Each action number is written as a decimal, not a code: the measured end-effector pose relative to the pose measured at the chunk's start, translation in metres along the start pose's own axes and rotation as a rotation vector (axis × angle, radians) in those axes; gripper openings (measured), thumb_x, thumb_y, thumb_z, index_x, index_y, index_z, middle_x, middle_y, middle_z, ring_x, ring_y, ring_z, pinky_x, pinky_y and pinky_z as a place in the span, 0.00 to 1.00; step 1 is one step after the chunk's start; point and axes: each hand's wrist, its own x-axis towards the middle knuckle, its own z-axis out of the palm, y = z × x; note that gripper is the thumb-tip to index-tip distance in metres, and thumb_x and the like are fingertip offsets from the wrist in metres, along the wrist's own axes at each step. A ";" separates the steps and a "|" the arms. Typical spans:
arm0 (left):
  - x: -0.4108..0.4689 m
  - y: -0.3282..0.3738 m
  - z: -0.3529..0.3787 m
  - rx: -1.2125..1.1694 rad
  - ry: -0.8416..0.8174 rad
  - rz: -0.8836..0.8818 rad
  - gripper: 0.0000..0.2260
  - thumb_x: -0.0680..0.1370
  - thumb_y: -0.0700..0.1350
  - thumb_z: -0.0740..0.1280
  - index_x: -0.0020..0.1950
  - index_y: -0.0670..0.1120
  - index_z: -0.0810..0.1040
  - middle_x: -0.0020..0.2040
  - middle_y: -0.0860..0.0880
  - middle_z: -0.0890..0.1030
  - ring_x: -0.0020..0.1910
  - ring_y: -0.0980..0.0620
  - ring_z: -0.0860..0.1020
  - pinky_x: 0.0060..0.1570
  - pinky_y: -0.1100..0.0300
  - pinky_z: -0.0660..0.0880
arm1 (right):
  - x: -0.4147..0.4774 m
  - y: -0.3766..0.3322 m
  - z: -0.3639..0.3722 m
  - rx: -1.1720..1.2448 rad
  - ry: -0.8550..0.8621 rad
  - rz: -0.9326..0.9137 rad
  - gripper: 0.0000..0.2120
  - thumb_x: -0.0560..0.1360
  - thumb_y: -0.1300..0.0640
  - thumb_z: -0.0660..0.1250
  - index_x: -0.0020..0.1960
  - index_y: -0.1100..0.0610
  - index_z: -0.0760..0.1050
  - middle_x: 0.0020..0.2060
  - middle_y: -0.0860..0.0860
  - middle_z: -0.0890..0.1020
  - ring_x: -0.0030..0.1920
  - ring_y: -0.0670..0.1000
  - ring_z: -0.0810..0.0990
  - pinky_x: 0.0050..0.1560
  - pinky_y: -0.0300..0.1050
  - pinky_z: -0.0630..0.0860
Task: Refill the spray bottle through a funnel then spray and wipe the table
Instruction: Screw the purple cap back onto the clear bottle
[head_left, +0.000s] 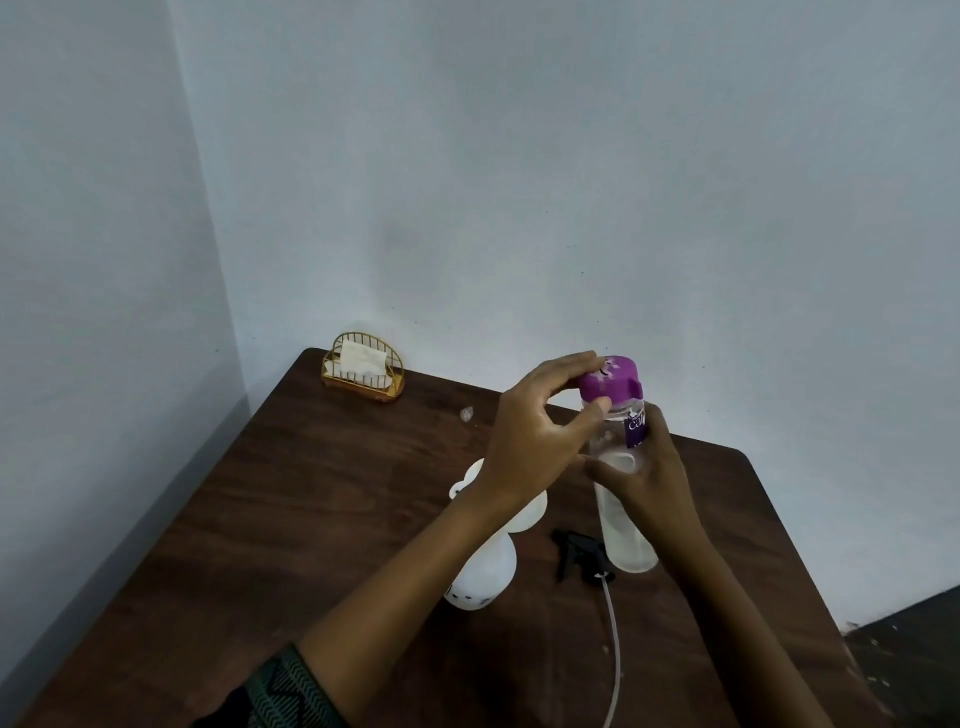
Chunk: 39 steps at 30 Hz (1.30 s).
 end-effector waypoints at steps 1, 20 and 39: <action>0.001 0.004 0.001 -0.053 -0.017 -0.047 0.20 0.71 0.46 0.72 0.61 0.44 0.76 0.60 0.47 0.79 0.59 0.51 0.78 0.55 0.58 0.79 | 0.001 -0.002 -0.001 -0.023 -0.011 -0.027 0.29 0.67 0.59 0.75 0.59 0.42 0.64 0.50 0.40 0.77 0.48 0.36 0.77 0.45 0.31 0.73; 0.034 0.027 -0.006 -0.149 0.002 -0.223 0.10 0.79 0.47 0.65 0.58 0.45 0.76 0.48 0.52 0.81 0.47 0.60 0.80 0.50 0.64 0.77 | 0.021 -0.028 -0.008 -0.046 0.021 -0.100 0.28 0.65 0.54 0.73 0.60 0.49 0.64 0.43 0.39 0.75 0.43 0.31 0.74 0.39 0.23 0.68; 0.038 0.027 0.000 -0.268 -0.210 -0.235 0.14 0.72 0.35 0.72 0.50 0.50 0.74 0.45 0.52 0.82 0.48 0.53 0.79 0.48 0.62 0.79 | 0.025 -0.025 -0.016 -0.025 -0.186 -0.182 0.33 0.66 0.57 0.72 0.66 0.47 0.60 0.54 0.37 0.74 0.53 0.33 0.76 0.47 0.24 0.71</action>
